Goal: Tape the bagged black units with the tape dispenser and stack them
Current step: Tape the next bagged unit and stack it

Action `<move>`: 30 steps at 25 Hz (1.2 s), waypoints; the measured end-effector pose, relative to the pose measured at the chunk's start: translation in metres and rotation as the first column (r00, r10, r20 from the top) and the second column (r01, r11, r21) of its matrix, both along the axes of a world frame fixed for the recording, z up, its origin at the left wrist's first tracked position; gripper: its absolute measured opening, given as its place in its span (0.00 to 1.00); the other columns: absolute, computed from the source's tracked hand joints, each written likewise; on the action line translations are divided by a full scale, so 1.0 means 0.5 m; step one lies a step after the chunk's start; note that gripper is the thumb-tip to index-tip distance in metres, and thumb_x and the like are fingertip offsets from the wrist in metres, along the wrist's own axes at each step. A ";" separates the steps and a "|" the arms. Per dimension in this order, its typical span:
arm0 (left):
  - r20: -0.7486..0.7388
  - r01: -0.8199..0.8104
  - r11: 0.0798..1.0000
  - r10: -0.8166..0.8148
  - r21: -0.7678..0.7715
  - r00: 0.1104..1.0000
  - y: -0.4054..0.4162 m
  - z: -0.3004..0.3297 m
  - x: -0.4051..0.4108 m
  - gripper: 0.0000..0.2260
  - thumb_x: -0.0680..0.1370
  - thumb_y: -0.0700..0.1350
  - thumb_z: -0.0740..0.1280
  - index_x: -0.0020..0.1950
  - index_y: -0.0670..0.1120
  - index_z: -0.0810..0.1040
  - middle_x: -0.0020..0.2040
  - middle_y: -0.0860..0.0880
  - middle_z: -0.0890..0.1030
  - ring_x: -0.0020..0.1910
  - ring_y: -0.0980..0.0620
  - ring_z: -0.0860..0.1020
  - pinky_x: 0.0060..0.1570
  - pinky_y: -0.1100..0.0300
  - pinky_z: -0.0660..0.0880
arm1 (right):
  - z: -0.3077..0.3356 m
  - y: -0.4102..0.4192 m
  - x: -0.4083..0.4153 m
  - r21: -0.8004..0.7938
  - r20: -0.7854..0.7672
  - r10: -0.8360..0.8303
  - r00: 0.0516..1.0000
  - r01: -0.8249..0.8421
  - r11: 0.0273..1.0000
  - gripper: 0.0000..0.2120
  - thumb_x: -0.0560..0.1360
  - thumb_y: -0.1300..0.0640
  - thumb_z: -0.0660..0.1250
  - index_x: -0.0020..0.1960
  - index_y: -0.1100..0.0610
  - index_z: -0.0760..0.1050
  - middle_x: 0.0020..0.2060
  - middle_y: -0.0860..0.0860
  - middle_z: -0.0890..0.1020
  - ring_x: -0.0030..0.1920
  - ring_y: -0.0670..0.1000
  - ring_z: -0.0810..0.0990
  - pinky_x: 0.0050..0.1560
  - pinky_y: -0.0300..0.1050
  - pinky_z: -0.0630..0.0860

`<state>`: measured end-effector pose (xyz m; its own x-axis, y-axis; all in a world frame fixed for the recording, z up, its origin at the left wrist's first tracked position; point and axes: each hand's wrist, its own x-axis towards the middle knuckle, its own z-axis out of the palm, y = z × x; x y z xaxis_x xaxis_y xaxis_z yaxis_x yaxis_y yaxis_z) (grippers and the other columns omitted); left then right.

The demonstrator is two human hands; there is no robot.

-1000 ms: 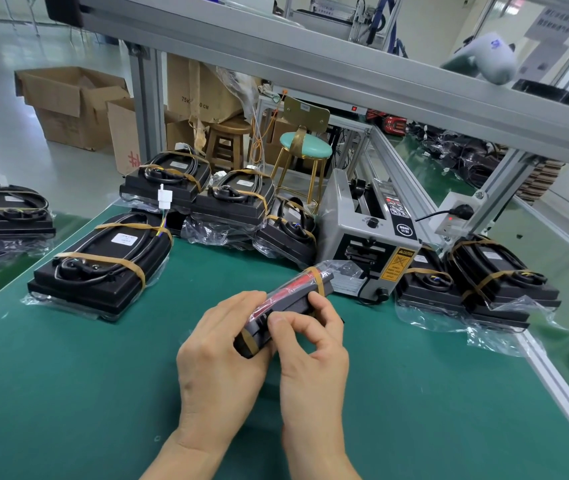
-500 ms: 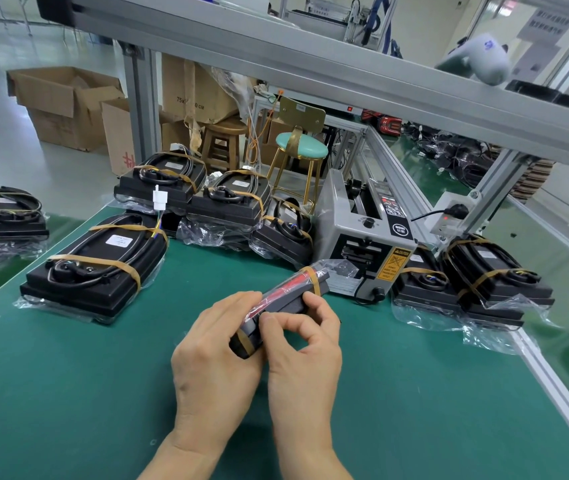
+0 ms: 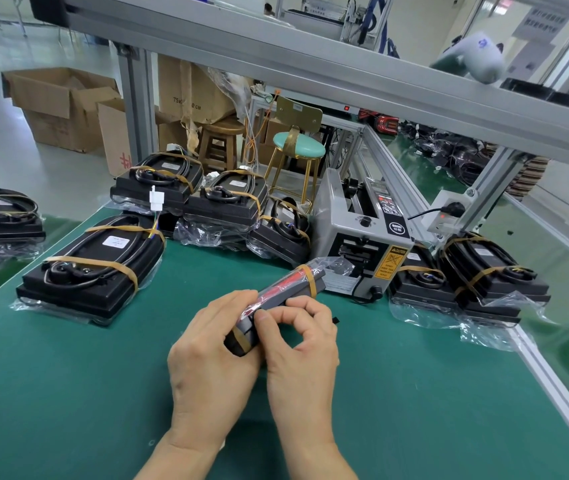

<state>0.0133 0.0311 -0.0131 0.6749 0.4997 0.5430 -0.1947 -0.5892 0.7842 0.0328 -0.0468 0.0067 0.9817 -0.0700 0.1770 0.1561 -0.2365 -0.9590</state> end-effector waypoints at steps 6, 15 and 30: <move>0.000 0.006 1.000 -0.006 -0.025 1.000 -0.001 0.006 -0.001 0.19 0.65 0.30 0.74 0.53 0.45 0.83 0.50 0.53 0.82 0.49 0.51 0.81 0.49 0.51 0.78 | 0.002 -0.001 0.003 -0.045 -0.018 0.017 1.000 -0.018 0.999 0.11 0.71 0.52 0.74 0.31 0.45 0.76 0.44 0.38 0.75 0.56 0.36 0.70 0.65 0.46 0.60; -0.042 0.041 0.999 -0.042 -0.014 0.998 0.001 0.009 -0.003 0.23 0.61 0.31 0.78 0.53 0.47 0.82 0.50 0.55 0.82 0.49 0.52 0.80 0.51 0.55 0.76 | 0.001 -0.005 0.026 0.167 -0.173 -0.046 0.984 0.076 0.983 0.09 0.70 0.56 0.73 0.43 0.49 0.73 0.43 0.46 0.77 0.46 0.46 0.75 0.60 0.54 0.71; -0.107 0.227 0.972 -0.233 -0.059 0.967 0.071 0.008 -0.008 0.30 0.56 0.29 0.80 0.51 0.54 0.82 0.51 0.63 0.81 0.50 0.65 0.78 0.55 0.74 0.69 | 0.030 -0.059 0.077 -0.273 0.009 0.011 1.000 -0.008 0.962 0.13 0.66 0.49 0.74 0.38 0.46 0.69 0.38 0.41 0.74 0.42 0.40 0.72 0.50 0.39 0.59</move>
